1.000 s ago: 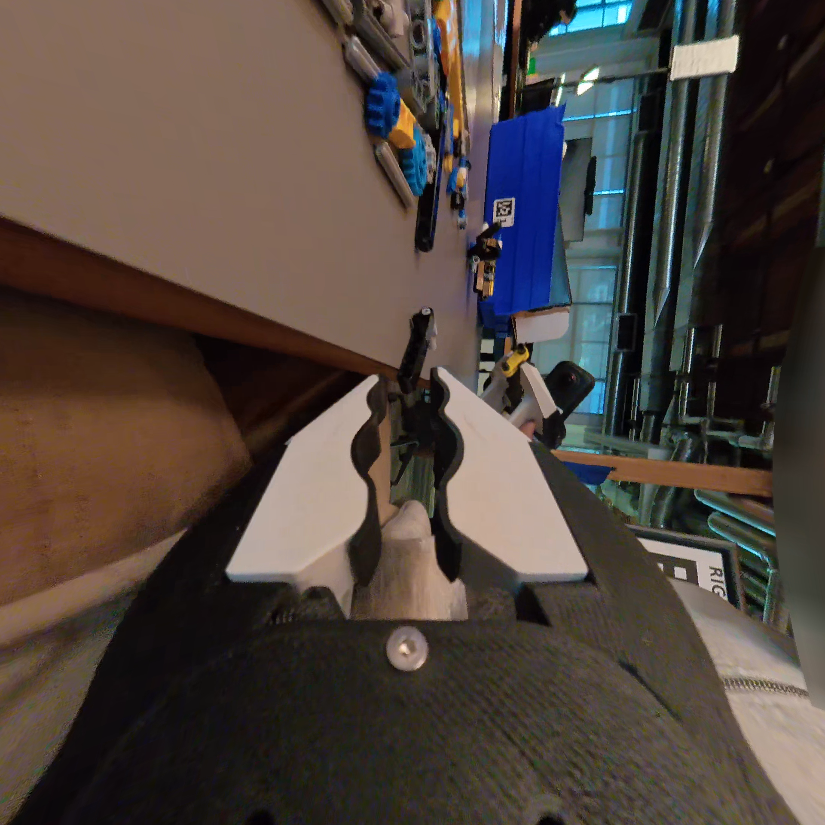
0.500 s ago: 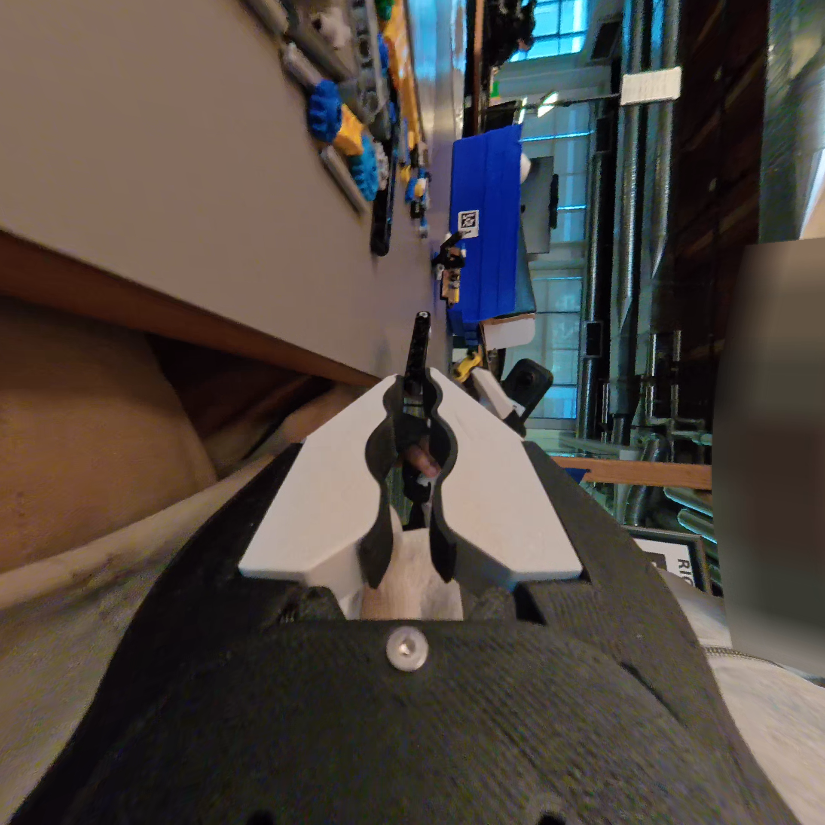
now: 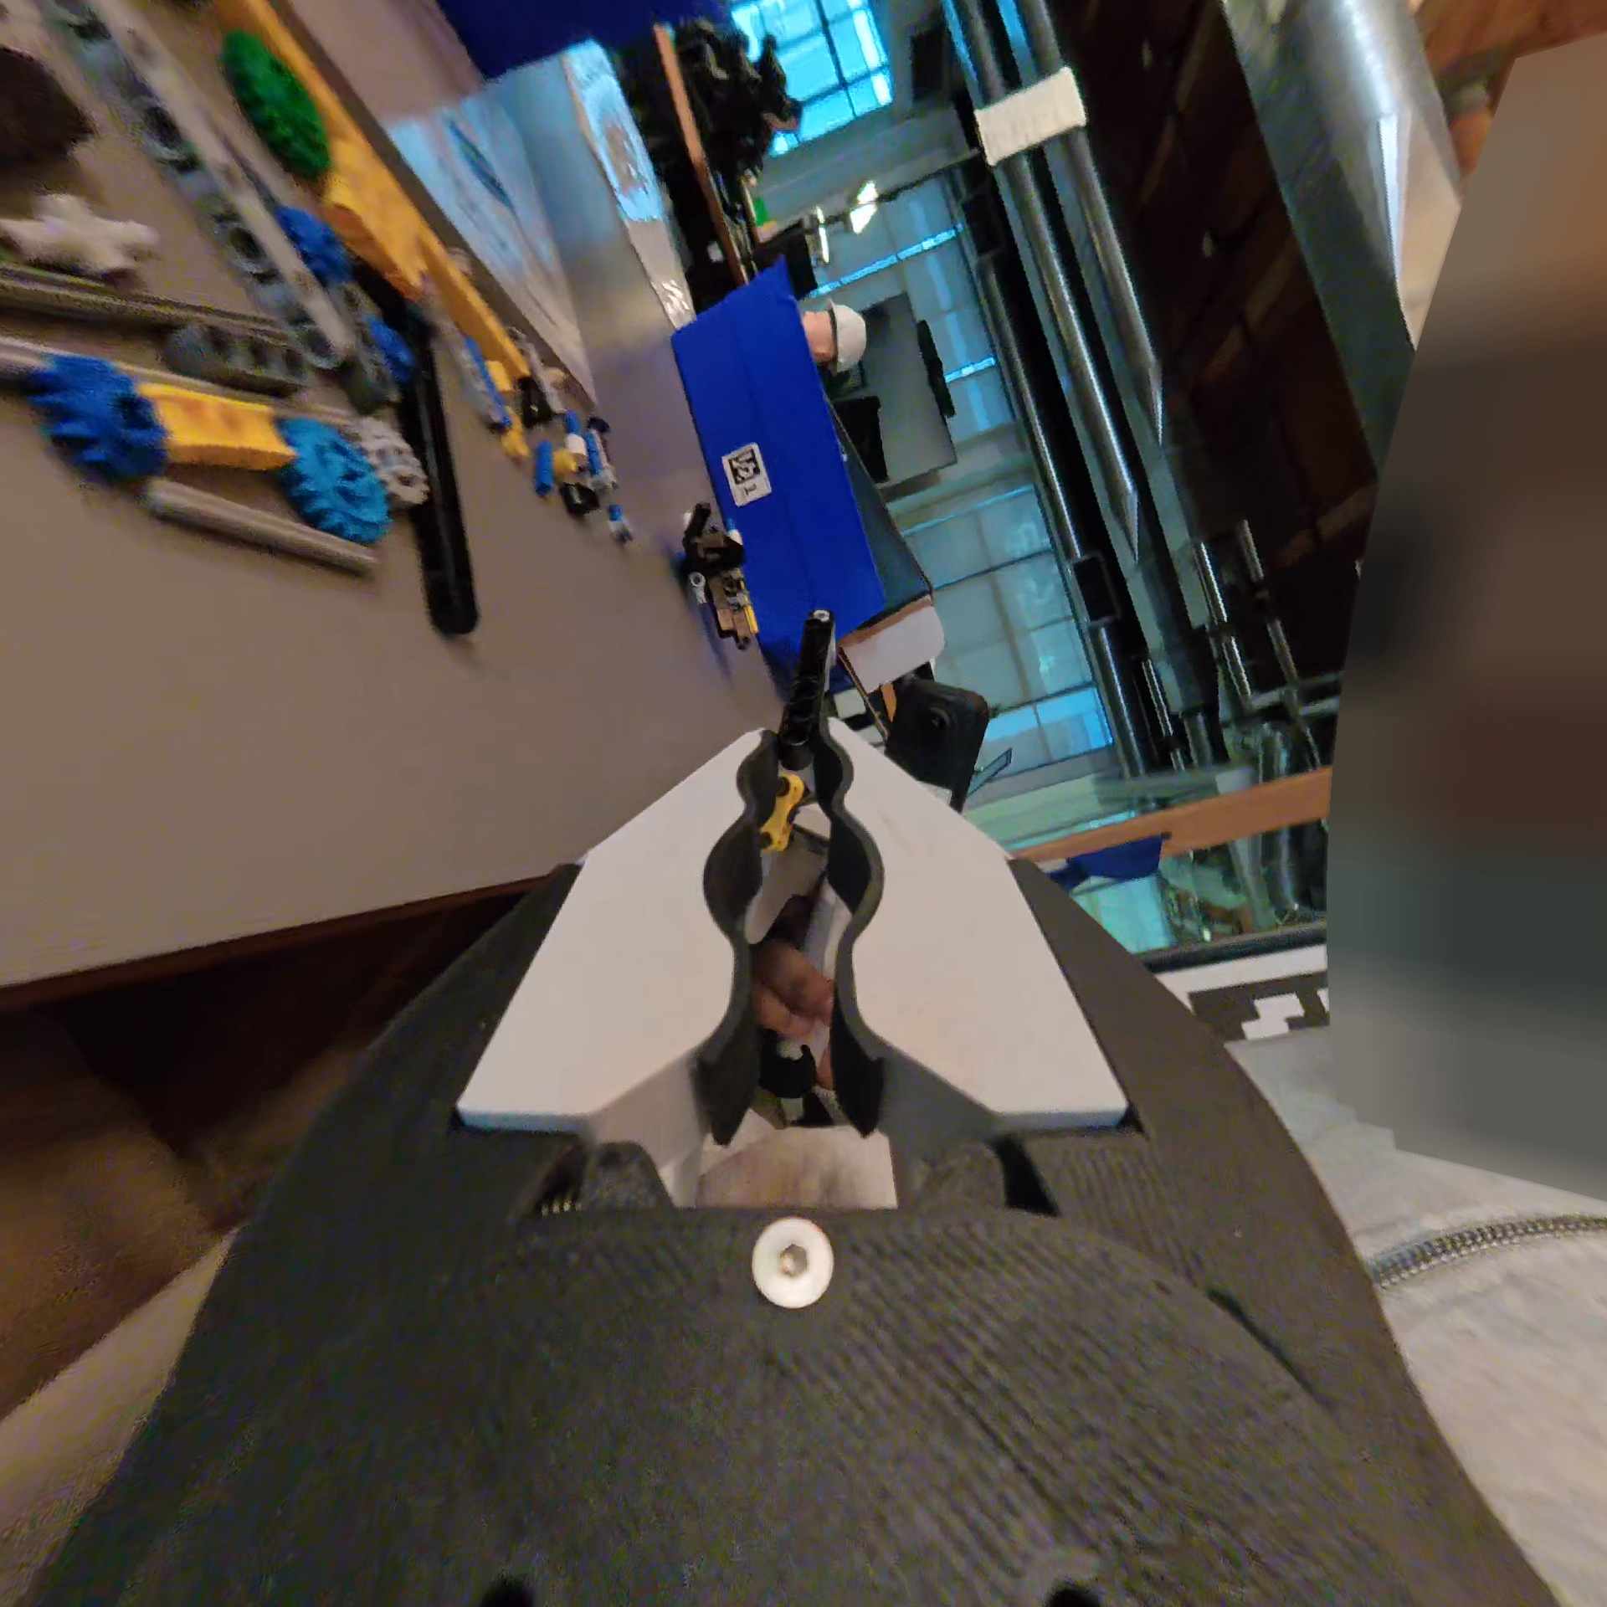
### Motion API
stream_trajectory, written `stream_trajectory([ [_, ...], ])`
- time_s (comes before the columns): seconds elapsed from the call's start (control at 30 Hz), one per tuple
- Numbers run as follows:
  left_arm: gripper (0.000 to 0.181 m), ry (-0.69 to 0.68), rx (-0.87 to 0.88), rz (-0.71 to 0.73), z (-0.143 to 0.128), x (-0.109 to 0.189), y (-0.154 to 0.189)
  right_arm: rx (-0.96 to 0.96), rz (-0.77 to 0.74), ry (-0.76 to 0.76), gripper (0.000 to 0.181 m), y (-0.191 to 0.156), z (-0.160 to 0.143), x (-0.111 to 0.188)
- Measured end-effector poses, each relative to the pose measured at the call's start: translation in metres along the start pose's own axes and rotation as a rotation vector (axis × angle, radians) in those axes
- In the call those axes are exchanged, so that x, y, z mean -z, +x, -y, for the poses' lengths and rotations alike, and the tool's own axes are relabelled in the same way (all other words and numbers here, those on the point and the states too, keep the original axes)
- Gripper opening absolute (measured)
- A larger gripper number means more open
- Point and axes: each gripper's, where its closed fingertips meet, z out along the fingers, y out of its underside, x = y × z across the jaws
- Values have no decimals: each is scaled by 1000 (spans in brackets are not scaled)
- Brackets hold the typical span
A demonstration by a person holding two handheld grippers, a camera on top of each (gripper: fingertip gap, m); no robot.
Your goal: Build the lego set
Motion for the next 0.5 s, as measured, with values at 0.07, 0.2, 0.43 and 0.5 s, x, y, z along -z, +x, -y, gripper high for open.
stream_trajectory([
  [0.07, 8, -33, -34, -9, -6, -4, 4, 13, -20, 25, 5, 1, 4, 0],
  [0.2, 8, -81, -123, 8, -14, -8, 6, -14, -16, 90, 5, 3, 15, 8],
  [0.43, 8, -186, -323, 82, -29, -18, 1, -60, 1, 135, 5, 6, 22, 13],
  [0.5, 8, -211, -371, 98, -32, -21, 0, -78, 13, 150, 5, 7, 25, 14],
])
